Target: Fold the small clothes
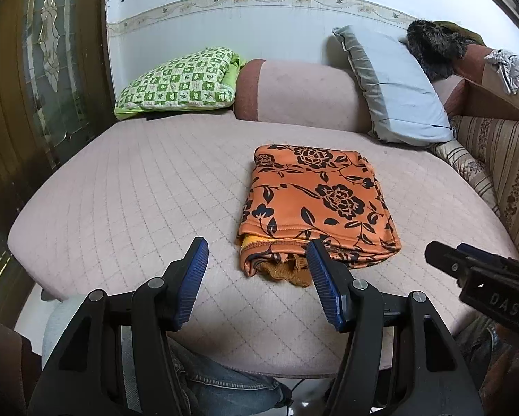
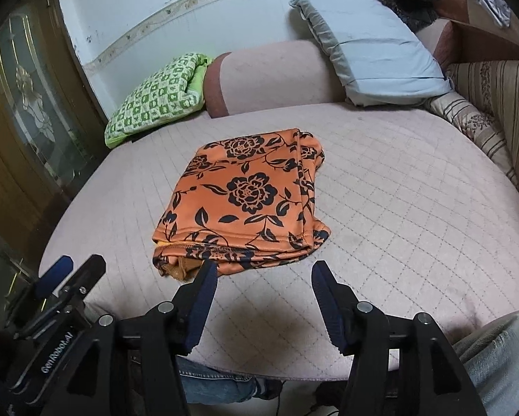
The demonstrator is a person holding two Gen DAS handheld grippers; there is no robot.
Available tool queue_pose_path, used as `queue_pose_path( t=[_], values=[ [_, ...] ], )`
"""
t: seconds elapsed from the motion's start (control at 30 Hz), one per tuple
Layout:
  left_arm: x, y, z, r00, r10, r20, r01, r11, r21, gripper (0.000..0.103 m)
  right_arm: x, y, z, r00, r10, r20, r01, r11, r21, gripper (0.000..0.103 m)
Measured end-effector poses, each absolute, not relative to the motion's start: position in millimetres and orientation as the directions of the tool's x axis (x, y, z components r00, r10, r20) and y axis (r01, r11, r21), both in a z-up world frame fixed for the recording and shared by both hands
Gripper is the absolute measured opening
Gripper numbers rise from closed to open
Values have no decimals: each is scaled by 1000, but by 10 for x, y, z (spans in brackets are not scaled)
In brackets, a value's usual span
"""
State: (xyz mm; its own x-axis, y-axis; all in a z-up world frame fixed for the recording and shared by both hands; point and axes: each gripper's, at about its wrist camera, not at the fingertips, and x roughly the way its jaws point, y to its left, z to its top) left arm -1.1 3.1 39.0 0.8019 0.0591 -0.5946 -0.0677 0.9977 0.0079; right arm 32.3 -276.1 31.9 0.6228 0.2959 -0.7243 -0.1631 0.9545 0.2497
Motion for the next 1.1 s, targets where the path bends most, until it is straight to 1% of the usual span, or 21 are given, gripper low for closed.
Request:
queue_pose_path(
  t=[0.3, 1.1],
  values=[
    [-7, -11, 424, 777, 56, -627, -63, 998, 11, 59, 286, -2835, 358, 638, 306, -707, -148, 949, 277, 55],
    [-10, 13, 425, 771, 67, -633, -64, 998, 28, 59, 279, -2850, 410, 647, 290, -706, -153, 956, 251, 55]
  ],
)
